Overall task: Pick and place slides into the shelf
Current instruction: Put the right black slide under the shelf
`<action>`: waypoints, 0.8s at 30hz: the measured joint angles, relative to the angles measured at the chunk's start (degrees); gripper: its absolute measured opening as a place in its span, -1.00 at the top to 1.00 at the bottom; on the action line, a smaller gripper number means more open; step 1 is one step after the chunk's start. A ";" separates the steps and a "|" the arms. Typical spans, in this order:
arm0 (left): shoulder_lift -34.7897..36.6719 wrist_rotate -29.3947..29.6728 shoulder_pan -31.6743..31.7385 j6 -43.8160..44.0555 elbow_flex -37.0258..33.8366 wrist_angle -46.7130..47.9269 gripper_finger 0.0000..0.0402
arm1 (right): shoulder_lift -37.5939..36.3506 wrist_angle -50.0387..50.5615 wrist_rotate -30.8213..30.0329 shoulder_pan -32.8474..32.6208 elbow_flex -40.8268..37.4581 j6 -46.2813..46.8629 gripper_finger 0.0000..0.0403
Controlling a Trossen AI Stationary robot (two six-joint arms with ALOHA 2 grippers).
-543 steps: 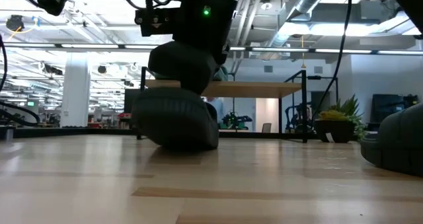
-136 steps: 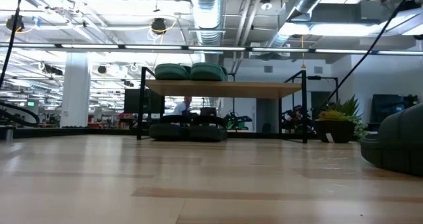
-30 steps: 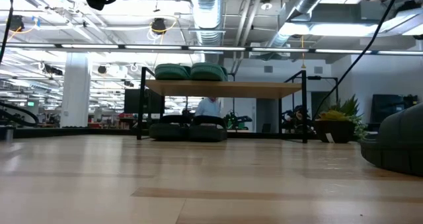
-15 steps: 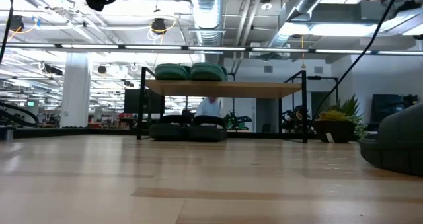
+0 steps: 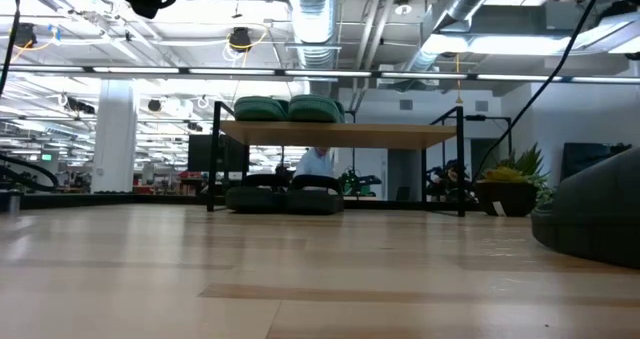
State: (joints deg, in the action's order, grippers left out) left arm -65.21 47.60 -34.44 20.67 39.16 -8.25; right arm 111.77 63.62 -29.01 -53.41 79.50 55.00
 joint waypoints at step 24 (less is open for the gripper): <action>-0.02 -0.80 0.00 -0.39 0.00 2.45 0.93 | -2.24 4.79 -4.60 5.35 0.24 -2.97 1.00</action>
State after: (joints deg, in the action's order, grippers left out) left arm -65.23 46.81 -34.44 20.27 39.16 -5.80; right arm 109.52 68.41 -33.61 -48.06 79.75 52.03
